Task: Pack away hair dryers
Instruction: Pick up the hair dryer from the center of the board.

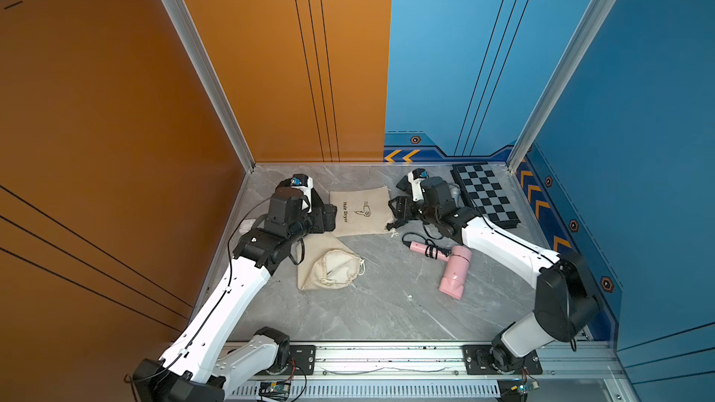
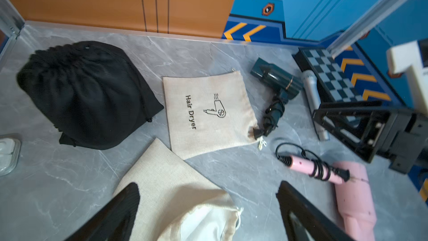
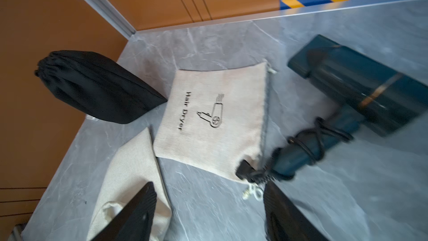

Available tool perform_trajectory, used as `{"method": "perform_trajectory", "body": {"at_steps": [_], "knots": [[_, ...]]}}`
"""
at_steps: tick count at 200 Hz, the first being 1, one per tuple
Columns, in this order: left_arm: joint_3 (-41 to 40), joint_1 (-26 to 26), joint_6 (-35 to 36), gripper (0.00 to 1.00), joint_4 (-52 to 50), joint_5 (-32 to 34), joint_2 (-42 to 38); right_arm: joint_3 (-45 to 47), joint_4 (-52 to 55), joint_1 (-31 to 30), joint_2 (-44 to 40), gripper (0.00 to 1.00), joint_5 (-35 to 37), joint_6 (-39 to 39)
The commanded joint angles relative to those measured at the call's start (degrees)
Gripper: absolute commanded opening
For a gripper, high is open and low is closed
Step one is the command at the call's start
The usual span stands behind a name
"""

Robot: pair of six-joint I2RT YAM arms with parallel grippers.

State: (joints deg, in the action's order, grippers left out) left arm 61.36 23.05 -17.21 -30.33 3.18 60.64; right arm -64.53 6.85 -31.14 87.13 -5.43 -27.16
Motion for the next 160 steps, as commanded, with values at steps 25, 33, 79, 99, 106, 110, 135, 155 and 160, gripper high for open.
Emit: {"method": "perform_trajectory", "body": {"at_steps": [25, 33, 79, 99, 106, 110, 135, 155, 160], "knots": [[2.9, 14.9, 6.4, 0.94, -6.4, 10.9, 13.5, 10.7, 15.3, 4.8, -16.3, 0.75, 11.9, -6.2], [4.4, 15.8, 5.5, 0.94, -6.2, 9.7, 16.0, 11.9, 18.4, 6.1, -19.3, 0.76, 12.9, -6.9], [12.2, 18.7, 2.5, 0.94, -4.3, 3.6, 26.8, 20.3, 31.1, 12.6, -30.0, 0.81, 13.4, -11.2], [14.5, 18.8, 0.5, 0.94, -4.2, 1.4, 29.3, 22.7, 33.4, 13.9, -32.3, 0.84, 12.3, -13.1], [15.0, 18.8, -0.3, 0.94, -4.0, 0.5, 30.0, 23.5, 33.9, 14.3, -33.0, 0.84, 11.7, -13.7], [15.2, 18.8, -0.7, 0.94, -3.8, -0.1, 30.3, 23.9, 34.2, 14.7, -33.4, 0.85, 11.3, -14.1], [16.0, 18.7, -2.3, 0.94, -2.4, -2.9, 31.9, 27.2, 34.5, 15.5, -35.2, 0.87, 9.0, -14.9], [16.4, 18.7, -2.6, 0.94, -2.1, -4.3, 32.7, 29.0, 34.5, 16.0, -35.5, 0.89, 8.0, -14.4], [16.5, 18.6, -2.7, 0.94, -2.0, -4.7, 32.8, 29.3, 34.4, 16.1, -35.4, 0.89, 7.6, -14.1]]}}
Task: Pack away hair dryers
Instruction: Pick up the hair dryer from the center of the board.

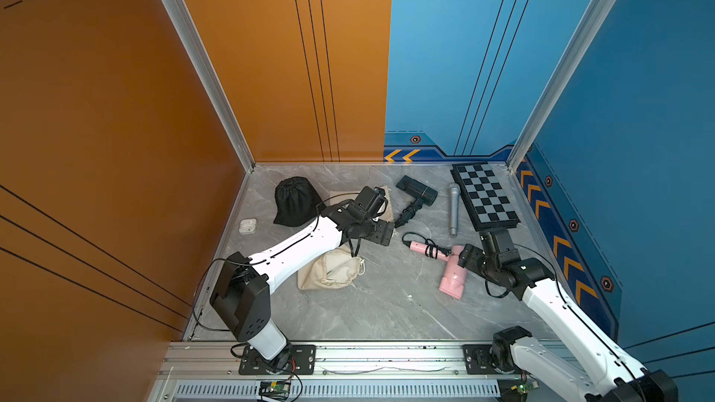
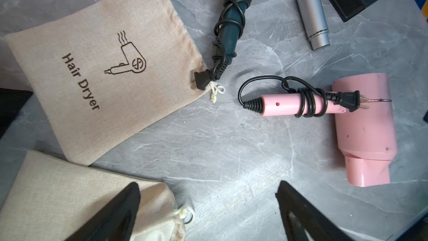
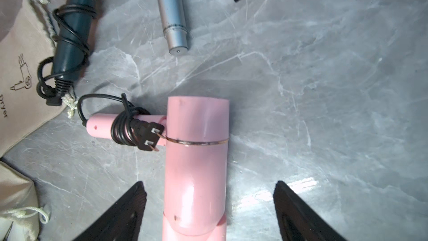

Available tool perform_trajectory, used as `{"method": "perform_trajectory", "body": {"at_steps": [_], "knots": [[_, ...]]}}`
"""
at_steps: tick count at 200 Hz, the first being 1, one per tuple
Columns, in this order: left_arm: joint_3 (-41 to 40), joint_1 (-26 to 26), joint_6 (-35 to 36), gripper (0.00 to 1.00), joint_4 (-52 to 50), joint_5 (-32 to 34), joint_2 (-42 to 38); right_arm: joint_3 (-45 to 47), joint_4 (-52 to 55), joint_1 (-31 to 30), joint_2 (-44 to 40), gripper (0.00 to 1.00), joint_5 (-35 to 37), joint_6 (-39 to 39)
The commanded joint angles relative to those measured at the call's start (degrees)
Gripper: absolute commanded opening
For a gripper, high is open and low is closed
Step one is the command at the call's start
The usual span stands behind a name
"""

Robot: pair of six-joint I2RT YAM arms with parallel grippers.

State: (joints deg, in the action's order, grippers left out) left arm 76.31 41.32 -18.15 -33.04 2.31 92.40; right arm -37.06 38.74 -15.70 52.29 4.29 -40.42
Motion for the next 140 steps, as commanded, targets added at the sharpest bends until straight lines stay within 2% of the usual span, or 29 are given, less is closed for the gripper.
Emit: {"method": "perform_trajectory", "body": {"at_steps": [1, 70, 140], "knots": [[1.6, 0.3, -1.8, 0.94, 0.7, -3.9, 1.0, 1.9, 2.5, 0.7, -0.5, 0.89, -2.2, -0.8], [1.9, -0.4, -2.3, 0.94, 1.0, -5.4, 1.7, 0.9, 1.1, -0.4, 5.6, 0.89, -6.0, 4.9], [2.7, -0.7, -2.4, 0.94, 1.0, -5.2, 2.3, -2.1, -0.3, -3.3, 11.9, 0.89, -3.3, 6.6]]}}
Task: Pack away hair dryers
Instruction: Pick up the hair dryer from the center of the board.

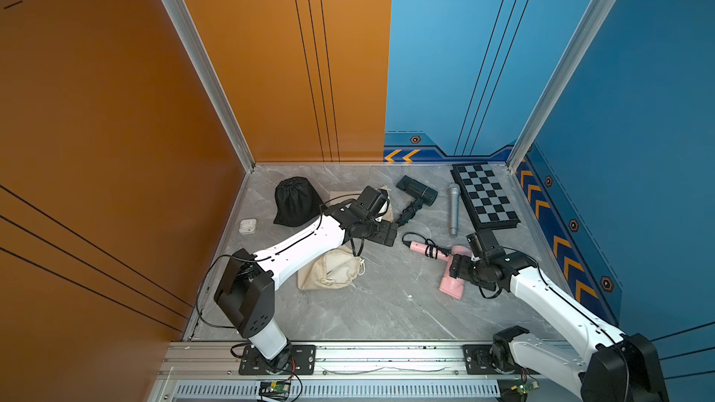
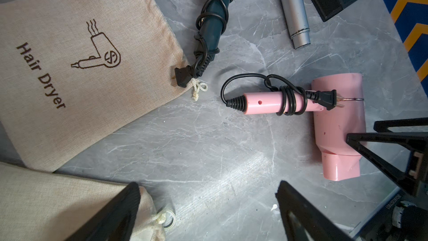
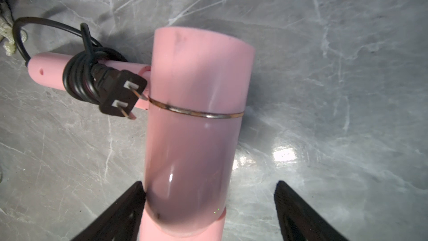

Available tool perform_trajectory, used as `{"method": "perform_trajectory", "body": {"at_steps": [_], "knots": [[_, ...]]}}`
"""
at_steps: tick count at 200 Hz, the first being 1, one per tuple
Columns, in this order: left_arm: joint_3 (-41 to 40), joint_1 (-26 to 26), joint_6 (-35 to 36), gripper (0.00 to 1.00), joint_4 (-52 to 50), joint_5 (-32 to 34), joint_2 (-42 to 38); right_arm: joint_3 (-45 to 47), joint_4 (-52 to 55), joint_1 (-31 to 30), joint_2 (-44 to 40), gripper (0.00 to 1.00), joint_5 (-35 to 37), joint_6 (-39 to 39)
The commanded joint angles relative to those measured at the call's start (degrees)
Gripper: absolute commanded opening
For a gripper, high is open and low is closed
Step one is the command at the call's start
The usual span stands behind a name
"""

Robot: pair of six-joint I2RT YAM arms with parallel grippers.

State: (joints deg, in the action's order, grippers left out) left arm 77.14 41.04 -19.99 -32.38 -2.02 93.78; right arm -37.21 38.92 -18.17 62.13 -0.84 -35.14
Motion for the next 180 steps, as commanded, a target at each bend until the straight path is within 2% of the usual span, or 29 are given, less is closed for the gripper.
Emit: {"method": "perform_trajectory", "body": {"at_steps": [1, 41, 85, 134, 180], "knots": [[1.8, -0.4, -0.6, 0.94, 0.3, -0.9, 0.9, -1.9, -0.5, -0.8, 2.1, 0.89, 1.9, 1.3], [2.0, -0.6, -0.6, 0.94, 0.3, -1.7, 0.7, -0.8, -5.3, -0.6, 1.3, 0.89, 2.6, 2.6], [2.2, -0.6, -0.2, 0.94, 1.4, -5.1, 0.9, 5.3, -15.0, 5.0, -3.4, 0.9, -8.8, 4.3], [3.3, -0.5, -0.4, 0.93, 2.9, -6.9, 2.7, 7.2, -18.1, 6.7, 0.2, 0.9, -11.7, 4.5], [5.0, -0.3, -1.8, 0.93, 2.9, -7.1, 4.4, 7.9, -20.3, 6.6, 4.3, 0.89, -11.1, 5.0]]}}
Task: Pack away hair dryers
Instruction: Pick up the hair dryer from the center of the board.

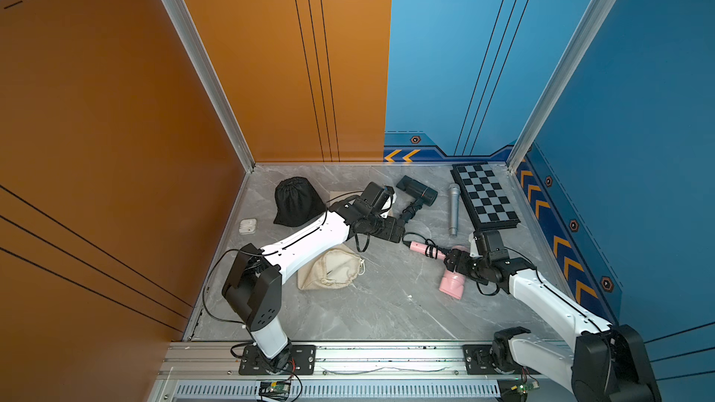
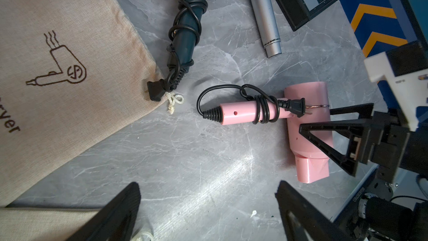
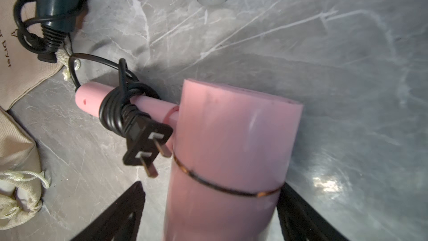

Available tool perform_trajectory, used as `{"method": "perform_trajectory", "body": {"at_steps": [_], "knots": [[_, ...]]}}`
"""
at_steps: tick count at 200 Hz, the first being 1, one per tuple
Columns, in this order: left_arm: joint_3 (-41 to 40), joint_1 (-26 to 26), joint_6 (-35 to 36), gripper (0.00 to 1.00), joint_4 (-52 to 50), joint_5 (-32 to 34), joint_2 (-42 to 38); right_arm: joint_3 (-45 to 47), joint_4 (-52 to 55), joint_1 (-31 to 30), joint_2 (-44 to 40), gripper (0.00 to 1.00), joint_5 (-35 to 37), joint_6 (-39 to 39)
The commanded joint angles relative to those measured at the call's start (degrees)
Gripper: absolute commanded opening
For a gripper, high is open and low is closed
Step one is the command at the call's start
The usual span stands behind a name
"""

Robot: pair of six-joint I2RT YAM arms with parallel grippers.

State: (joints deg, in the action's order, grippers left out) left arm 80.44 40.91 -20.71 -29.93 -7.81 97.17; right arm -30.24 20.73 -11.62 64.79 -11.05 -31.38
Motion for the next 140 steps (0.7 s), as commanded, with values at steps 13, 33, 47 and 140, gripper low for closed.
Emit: {"method": "perform_trajectory", "body": {"at_steps": [13, 33, 47, 140], "knots": [[2.2, 0.0, -1.4, 0.93, 0.6, -1.5, 1.4, 1.3, -2.6, 0.1, 2.3, 0.88, -0.5, 1.1], [2.7, 0.1, -2.2, 0.93, 1.3, -1.9, 1.9, 1.0, -3.2, -0.2, 3.1, 0.86, 0.6, -0.1], [3.2, 0.1, -2.8, 0.93, 1.3, -1.9, 2.4, 0.9, -3.1, -0.5, 3.9, 0.83, 1.8, -1.6], [-1.4, 1.2, -21.0, 0.94, 9.9, -3.0, 0.2, 0.4, -2.6, -3.6, 0.7, 0.47, 9.4, -3.7]]}}
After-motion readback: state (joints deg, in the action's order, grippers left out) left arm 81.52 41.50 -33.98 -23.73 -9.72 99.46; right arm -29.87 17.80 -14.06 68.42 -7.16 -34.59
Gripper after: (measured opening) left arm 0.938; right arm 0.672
